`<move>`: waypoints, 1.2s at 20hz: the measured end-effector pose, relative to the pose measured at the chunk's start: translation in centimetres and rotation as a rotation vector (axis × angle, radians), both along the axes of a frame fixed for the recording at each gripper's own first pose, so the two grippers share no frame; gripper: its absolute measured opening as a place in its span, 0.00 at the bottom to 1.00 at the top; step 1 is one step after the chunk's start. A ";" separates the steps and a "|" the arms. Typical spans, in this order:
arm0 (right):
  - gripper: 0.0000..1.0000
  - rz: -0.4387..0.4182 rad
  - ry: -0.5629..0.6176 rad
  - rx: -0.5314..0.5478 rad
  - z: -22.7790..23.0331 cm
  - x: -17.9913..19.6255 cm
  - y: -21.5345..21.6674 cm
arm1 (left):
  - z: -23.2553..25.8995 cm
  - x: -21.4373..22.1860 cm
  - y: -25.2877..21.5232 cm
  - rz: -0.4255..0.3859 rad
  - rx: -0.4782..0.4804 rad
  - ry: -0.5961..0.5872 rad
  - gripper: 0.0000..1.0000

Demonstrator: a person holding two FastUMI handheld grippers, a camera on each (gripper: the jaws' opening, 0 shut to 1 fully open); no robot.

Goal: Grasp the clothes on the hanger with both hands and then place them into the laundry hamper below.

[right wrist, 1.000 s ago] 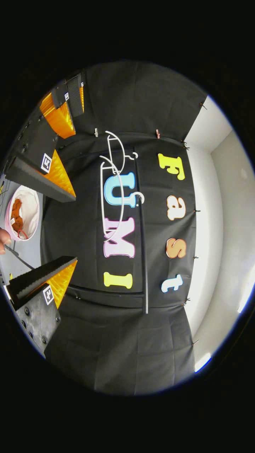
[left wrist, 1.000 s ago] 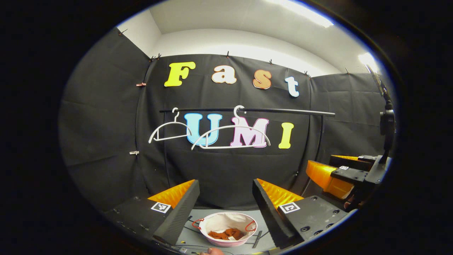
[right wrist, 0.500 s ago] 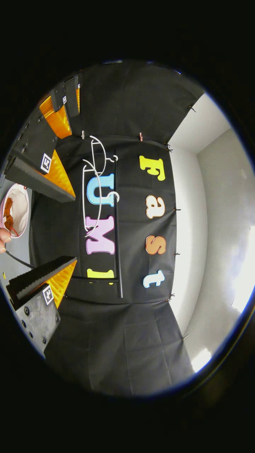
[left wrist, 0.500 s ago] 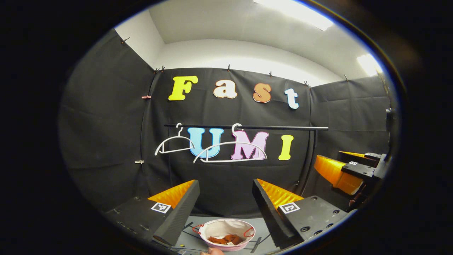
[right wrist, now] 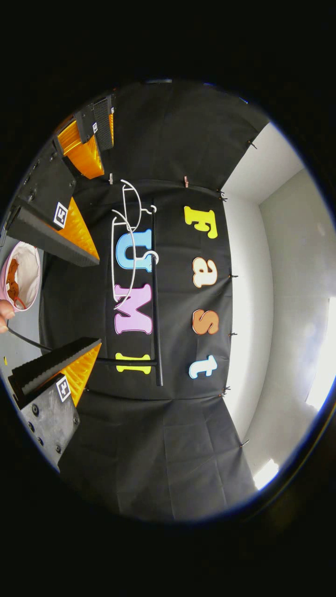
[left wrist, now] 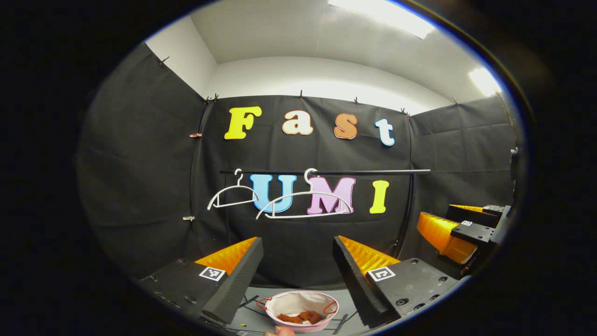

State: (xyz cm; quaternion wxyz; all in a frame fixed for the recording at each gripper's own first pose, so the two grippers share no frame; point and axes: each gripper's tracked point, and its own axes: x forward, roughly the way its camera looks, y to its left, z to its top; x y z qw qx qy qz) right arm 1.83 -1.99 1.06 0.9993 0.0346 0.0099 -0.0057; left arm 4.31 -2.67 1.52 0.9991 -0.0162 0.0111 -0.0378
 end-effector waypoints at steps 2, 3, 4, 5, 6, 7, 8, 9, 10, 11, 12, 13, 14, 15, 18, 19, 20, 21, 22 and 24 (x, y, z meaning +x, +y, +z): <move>0.99 0.006 0.000 -0.001 0.0 -0.3 0.3 | 0.0 -0.3 0.2 0.008 -0.001 0.007 0.95; 0.99 0.010 0.002 -0.002 -0.1 -0.4 0.4 | -0.1 -0.4 0.3 0.012 0.002 0.009 0.95; 0.99 0.011 0.003 -0.003 -0.2 -0.4 0.5 | -0.1 -0.5 0.4 0.016 0.007 0.012 0.92; 0.99 0.013 0.008 -0.004 -0.3 -0.5 0.6 | -0.1 -0.6 0.4 0.018 0.011 0.010 0.92; 0.99 0.015 0.010 -0.005 -0.5 -0.5 0.8 | 0.0 -0.7 0.5 0.018 0.014 0.008 0.95; 0.99 0.015 0.014 -0.008 -0.6 -0.7 0.9 | 0.1 -0.8 0.5 0.020 0.016 0.003 0.95; 0.99 0.013 0.017 -0.009 -0.7 -0.6 0.8 | 0.2 -0.9 0.5 0.018 0.017 0.001 0.95; 0.99 0.011 0.022 -0.009 -0.9 -0.7 0.9 | 0.1 -0.9 0.4 0.016 0.016 -0.002 0.95; 0.99 0.011 0.026 -0.006 -1.1 -0.7 0.9 | 0.1 -0.8 0.4 0.015 0.014 0.000 0.92; 0.99 0.012 0.029 -0.004 -1.2 -0.7 1.0 | 0.0 -0.9 0.3 0.014 0.011 0.003 0.95; 0.99 0.013 0.031 -0.005 -1.1 -0.7 1.2 | 0.0 -0.8 0.3 0.011 0.008 0.005 0.95; 1.00 0.012 0.027 -0.007 -1.1 -0.7 1.2 | -0.1 -0.9 0.2 0.008 0.008 0.006 0.95; 0.99 0.010 0.024 -0.010 -1.1 -0.6 1.1 | 0.0 -0.8 0.2 0.007 0.011 0.005 0.95; 0.99 0.010 0.022 -0.011 -1.0 -0.5 1.1 | 0.0 -0.8 0.2 0.007 0.013 0.007 0.95; 0.99 0.007 0.019 -0.014 -1.0 -0.5 1.1 | -0.1 -0.6 0.2 0.003 0.012 0.009 0.95; 0.99 0.006 0.018 -0.013 -1.0 -0.5 1.2 | -0.1 -0.6 0.2 0.002 0.011 0.009 0.95; 0.99 0.005 0.019 -0.012 -1.1 -0.5 1.1 | -0.1 -0.6 0.2 0.000 0.013 0.008 0.95; 0.99 0.004 0.020 -0.011 -1.1 -0.4 1.1 | -0.1 -0.6 0.2 0.002 0.015 0.010 0.95; 0.99 0.004 0.020 -0.012 -1.2 -0.4 1.1 | -0.1 -0.6 0.2 0.003 0.016 0.010 0.95; 0.98 0.002 0.021 -0.012 -1.3 -0.4 1.0 | -0.1 -0.5 0.1 0.001 0.015 0.010 0.95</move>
